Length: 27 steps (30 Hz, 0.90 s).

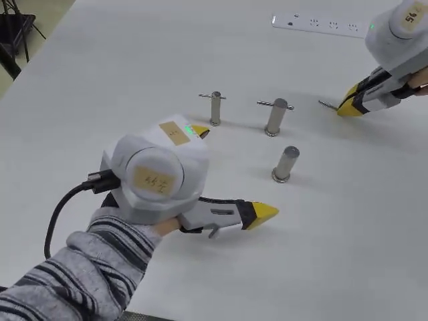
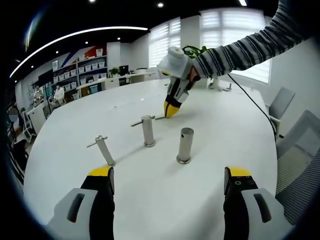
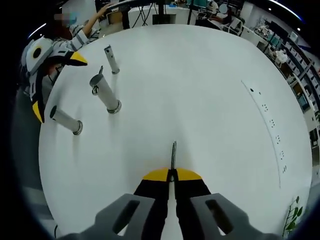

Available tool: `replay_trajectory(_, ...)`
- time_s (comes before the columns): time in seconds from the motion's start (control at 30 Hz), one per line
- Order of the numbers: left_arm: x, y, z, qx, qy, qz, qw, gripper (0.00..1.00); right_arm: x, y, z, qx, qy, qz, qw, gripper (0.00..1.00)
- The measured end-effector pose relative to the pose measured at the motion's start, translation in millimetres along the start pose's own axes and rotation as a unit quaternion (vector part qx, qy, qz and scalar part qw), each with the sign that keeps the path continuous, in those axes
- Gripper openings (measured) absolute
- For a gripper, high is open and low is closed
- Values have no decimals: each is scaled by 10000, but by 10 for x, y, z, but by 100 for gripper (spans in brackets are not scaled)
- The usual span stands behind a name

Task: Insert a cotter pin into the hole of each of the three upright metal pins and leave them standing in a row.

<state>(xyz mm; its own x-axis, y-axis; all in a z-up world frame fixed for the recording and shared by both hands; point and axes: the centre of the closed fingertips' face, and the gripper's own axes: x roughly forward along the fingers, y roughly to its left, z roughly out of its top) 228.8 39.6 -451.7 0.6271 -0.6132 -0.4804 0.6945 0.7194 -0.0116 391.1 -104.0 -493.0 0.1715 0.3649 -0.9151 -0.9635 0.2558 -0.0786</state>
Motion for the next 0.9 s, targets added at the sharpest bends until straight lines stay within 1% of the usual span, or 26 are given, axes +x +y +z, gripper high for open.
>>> replay_trajectory(0.03, 0, 5, -3, 7, 11, 20, 10000, 90, -1, 15, 2, -60, 7, -46, 10000, 0)
replay_trajectory(0.1, 1, 6, -11, -46, 23, 18, 10000, 90, -4, 8, 11, -56, 17, -104, 9999, 0)
replay_trajectory(0.13, 1, 9, -9, -64, 17, 19, 10000, 90, 7, -25, 11, -101, 11, -125, 9999, 0)
replay_trajectory(0.23, 0, 22, -12, -87, 19, 45, 10000, 90, 6, -57, 9, -128, -75, -245, 9996, 0)
replay_trajectory(0.33, 0, 26, -17, -147, 31, 60, 9999, 90, -54, -26, 21, -249, -174, -396, 9988, 0)
replay_trajectory(0.37, 3, 22, -3, -198, 2, 49, 9998, 90, -68, -14, 16, -246, -178, -416, 9987, 0)
replay_trajectory(0.43, 1, 13, 27, -262, -49, 32, 9996, 89, -101, 23, 23, -319, -228, -466, 9981, 0)
replay_trajectory(0.47, -1, 8, 39, -270, -67, 26, 9996, 89, -126, 65, 30, -368, -266, -460, 9979, 0)
replay_trajectory(0.57, -15, -10, 78, -271, -66, -2, 9996, 87, -196, 151, 55, -521, -354, -506, 9967, 0)
replay_trajectory(0.63, -22, -11, 110, -286, -94, -17, 9995, 86, -247, 231, 87, -679, -451, -542, 9952, 0)
replay_trajectory(0.67, -22, -15, 126, -318, -92, -42, 9994, 84, -241, 238, 87, -783, -456, -567, 9943, 0)
replay_trajectory(0.77, -23, -25, 147, -354, -65, -74, 9993, 81, -291, 295, 103, -946, -531, -650, 9920, 0)
replay_trajectory(0.9, -20, -52, 202, -389, -69, -124, 9991, 78, -396, 499, 142, -1127, -626, -704, 9892, 0)
